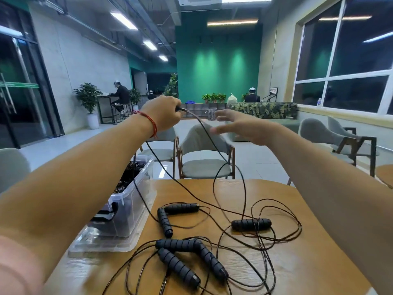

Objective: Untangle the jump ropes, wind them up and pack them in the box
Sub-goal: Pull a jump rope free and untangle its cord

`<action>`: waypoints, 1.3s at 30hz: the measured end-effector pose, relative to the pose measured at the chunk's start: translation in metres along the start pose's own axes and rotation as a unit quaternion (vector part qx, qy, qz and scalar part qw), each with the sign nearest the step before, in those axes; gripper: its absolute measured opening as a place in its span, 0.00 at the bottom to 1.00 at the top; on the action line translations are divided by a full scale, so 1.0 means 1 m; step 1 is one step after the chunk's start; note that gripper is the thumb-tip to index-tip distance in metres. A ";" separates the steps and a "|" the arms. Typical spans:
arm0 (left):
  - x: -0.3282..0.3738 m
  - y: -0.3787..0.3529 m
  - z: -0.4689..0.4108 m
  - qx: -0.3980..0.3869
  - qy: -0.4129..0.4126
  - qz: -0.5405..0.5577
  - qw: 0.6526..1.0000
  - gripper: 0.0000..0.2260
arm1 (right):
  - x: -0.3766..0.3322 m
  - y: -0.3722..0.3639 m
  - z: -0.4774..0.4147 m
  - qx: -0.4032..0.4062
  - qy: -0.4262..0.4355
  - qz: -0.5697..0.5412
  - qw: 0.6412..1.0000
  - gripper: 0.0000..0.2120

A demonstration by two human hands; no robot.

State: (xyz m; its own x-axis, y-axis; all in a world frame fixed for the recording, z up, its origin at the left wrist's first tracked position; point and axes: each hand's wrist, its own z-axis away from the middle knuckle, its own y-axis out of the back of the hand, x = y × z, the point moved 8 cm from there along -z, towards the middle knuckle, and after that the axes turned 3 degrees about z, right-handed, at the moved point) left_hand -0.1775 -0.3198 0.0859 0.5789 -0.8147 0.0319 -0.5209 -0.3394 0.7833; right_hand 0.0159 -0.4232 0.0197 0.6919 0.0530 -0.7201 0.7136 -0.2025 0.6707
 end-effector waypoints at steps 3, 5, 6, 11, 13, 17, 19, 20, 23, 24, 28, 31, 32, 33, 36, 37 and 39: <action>-0.002 -0.003 0.006 0.001 0.017 0.008 1.000 0.09 | -0.001 0.011 0.000 0.034 0.010 -0.006 0.999 0.21; -0.003 -0.003 0.010 0.009 0.030 0.015 0.999 0.07 | 0.002 0.008 0.000 0.017 0.008 0.033 0.999 0.11; -0.004 -0.003 0.011 0.012 0.036 0.019 0.999 0.06 | 0.004 0.000 0.002 -0.016 0.007 0.041 0.999 0.10; -0.004 -0.008 0.010 0.000 0.023 0.074 0.997 0.06 | 0.017 -0.031 -0.001 0.006 0.005 0.074 0.997 0.09; -0.002 -0.010 0.011 0.000 0.018 0.084 0.996 0.07 | 0.025 -0.039 -0.009 0.049 -0.013 0.114 0.992 0.13; 0.000 -0.010 0.014 0.006 0.003 0.092 0.996 0.07 | 0.051 -0.052 -0.020 0.091 -0.075 0.147 0.982 0.30; 0.003 -0.008 0.019 0.001 -0.009 0.101 0.995 0.08 | 0.060 -0.069 -0.022 0.034 -0.081 0.129 0.988 0.21; 0.004 -0.010 0.021 -0.007 -0.014 0.103 0.995 0.08 | 0.061 -0.074 -0.023 0.012 -0.077 0.117 0.990 0.14; -0.005 -0.027 0.030 -0.069 -0.003 0.085 0.994 0.04 | 0.055 -0.066 -0.023 0.042 -0.066 0.063 0.995 0.10; -0.010 -0.033 0.033 -0.084 0.003 0.079 0.993 0.04 | 0.054 -0.061 -0.024 0.054 -0.068 0.049 0.995 0.12; -0.017 -0.037 0.035 -0.050 0.008 0.098 0.994 0.04 | 0.043 -0.083 -0.024 -0.056 -0.046 0.085 0.994 0.23; -0.023 -0.048 0.036 -0.113 0.021 0.090 0.989 0.03 | 0.032 -0.097 -0.024 -0.077 -0.024 0.055 0.995 0.11; -0.028 -0.058 0.039 -0.172 0.035 0.059 0.983 0.12 | 0.028 -0.095 -0.024 -0.071 -0.031 0.001 0.997 0.11; -0.035 -0.068 0.046 -0.246 0.046 0.003 0.968 0.24 | 0.024 -0.092 -0.024 -0.066 -0.038 -0.061 0.995 0.11; -0.032 -0.075 0.064 -0.374 0.030 -0.127 0.918 0.44 | 0.010 -0.072 -0.026 -0.007 -0.037 -0.171 0.985 0.10; -0.017 -0.075 0.065 -0.365 0.009 -0.097 0.926 0.40 | 0.006 -0.066 -0.028 0.017 -0.033 -0.180 0.983 0.09; 0.018 -0.067 0.061 -0.249 -0.027 -0.022 0.968 0.28 | -0.003 -0.053 -0.033 0.069 -0.027 -0.187 0.979 0.09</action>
State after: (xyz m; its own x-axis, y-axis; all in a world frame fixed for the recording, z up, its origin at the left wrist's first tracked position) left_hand -0.1704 -0.3407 -0.0042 0.5534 -0.8324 -0.0297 -0.1221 -0.1164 0.9857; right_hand -0.0205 -0.3805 -0.0080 0.3749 0.0987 -0.9218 0.8918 -0.3098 0.3296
